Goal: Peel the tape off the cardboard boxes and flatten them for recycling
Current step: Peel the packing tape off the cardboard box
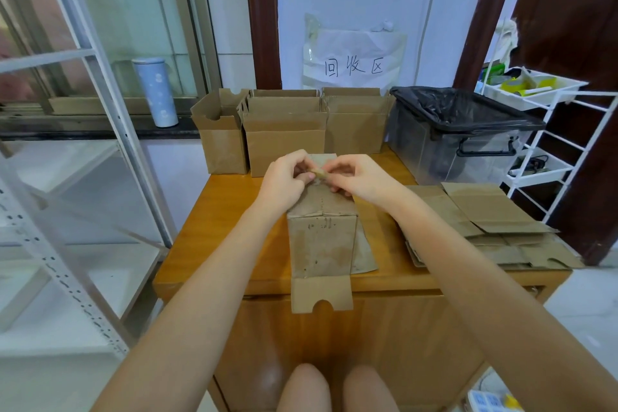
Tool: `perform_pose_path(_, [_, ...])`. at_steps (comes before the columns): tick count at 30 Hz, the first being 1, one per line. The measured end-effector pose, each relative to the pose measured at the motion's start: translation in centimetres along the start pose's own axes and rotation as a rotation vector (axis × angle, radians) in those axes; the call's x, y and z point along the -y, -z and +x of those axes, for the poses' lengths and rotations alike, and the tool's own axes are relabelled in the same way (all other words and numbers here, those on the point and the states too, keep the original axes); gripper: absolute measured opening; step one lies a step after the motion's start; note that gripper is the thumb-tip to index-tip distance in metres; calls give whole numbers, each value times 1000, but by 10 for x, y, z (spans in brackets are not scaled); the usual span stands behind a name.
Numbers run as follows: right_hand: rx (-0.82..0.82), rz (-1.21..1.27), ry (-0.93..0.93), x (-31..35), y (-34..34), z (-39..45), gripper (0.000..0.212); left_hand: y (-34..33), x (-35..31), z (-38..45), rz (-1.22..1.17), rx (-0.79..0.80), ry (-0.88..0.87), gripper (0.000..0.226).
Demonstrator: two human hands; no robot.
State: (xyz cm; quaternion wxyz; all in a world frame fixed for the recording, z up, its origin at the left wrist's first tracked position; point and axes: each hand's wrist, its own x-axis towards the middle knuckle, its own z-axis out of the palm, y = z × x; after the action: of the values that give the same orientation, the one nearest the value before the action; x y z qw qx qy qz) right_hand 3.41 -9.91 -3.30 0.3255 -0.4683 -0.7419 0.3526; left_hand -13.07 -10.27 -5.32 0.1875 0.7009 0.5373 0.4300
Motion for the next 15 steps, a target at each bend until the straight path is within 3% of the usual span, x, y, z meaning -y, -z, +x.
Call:
perform_pose_path(6, [-53, -30, 22, -5, -3, 4, 27, -3, 5, 5, -54, -29, 15, 16])
perform_pose_path(11, [-126, -154, 15, -5, -15, 12, 22, -4, 4, 5, -74, -29, 47, 12])
perform_pose_path(15, [-214, -202, -19, -8, -22, 16, 15, 0, 0, 4, -219, -16, 117, 22])
